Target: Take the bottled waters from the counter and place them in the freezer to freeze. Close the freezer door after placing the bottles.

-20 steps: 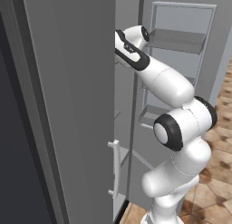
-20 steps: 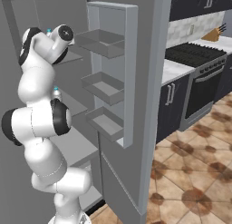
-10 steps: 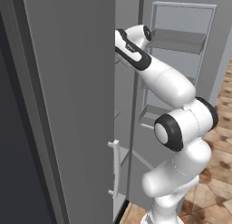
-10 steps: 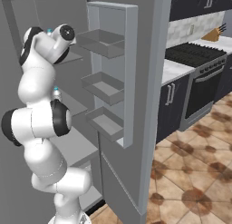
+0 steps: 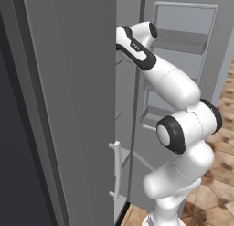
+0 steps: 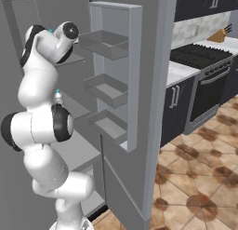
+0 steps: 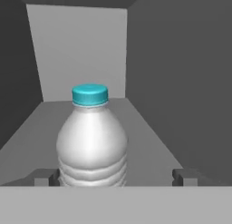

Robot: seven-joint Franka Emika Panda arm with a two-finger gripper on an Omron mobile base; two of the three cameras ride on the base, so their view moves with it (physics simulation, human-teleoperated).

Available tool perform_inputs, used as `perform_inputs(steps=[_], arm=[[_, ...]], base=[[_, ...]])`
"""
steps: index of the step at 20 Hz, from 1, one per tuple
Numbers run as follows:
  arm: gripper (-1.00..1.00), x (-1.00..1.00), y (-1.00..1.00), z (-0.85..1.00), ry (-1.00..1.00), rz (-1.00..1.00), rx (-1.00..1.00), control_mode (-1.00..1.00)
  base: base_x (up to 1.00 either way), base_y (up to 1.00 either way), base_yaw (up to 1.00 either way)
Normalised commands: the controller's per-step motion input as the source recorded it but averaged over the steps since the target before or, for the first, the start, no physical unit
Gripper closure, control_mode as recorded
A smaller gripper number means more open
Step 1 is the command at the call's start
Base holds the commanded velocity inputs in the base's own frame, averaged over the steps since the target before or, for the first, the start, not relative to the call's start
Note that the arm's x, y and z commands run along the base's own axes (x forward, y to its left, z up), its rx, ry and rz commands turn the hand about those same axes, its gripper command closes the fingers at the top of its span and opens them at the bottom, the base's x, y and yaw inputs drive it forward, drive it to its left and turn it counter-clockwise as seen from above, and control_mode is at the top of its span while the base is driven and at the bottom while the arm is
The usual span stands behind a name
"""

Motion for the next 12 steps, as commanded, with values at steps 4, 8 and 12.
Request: perform_inputs(steps=[4, 8, 12], arm=[[-1.0, -0.26, -0.35, 0.03, 0.0, -0.07, 0.0, -1.0], [-1.0, -0.62, -0.01, 0.13, 0.0, -0.04, 0.0, -1.0], [-1.0, -0.62, -0.13, 0.18, 0.0, -0.06, 0.0, -1.0]], base=[[0.0, 0.0, 0.0], [0.0, 0.0, 0.0], [0.0, 0.0, 0.0]])
